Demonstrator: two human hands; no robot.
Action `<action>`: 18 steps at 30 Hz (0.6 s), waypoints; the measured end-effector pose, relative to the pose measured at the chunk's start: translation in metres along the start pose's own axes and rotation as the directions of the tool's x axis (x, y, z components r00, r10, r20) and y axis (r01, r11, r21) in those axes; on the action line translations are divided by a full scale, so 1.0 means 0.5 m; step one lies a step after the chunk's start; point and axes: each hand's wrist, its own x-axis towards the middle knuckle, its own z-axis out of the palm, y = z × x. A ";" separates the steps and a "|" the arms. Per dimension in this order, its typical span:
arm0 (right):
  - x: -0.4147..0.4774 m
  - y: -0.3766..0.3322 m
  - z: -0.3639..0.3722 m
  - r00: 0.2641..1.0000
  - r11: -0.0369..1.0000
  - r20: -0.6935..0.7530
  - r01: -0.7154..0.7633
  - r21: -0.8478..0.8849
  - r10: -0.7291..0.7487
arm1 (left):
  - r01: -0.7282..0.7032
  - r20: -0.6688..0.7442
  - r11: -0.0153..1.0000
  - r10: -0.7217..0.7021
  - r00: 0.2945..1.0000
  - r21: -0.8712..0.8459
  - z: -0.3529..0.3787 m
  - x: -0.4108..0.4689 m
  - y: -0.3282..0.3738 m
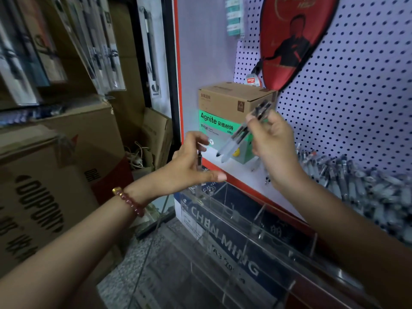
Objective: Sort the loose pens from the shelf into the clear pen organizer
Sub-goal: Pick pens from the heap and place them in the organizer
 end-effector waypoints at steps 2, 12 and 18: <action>0.007 -0.002 -0.014 0.999 0.999 -0.035 -0.004 0.032 0.005 | 0.010 0.111 0.959 -0.043 0.993 0.283 0.000 -0.016 -0.009; -0.025 0.049 0.025 0.996 0.993 0.074 0.054 -0.105 -0.047 | 0.031 -0.353 0.905 0.134 0.926 0.424 -0.013 -0.005 -0.053; -0.050 0.087 0.051 0.954 0.877 0.298 0.164 -0.451 -0.025 | 0.075 -0.190 0.997 -0.071 0.979 0.015 -0.003 -0.001 -0.061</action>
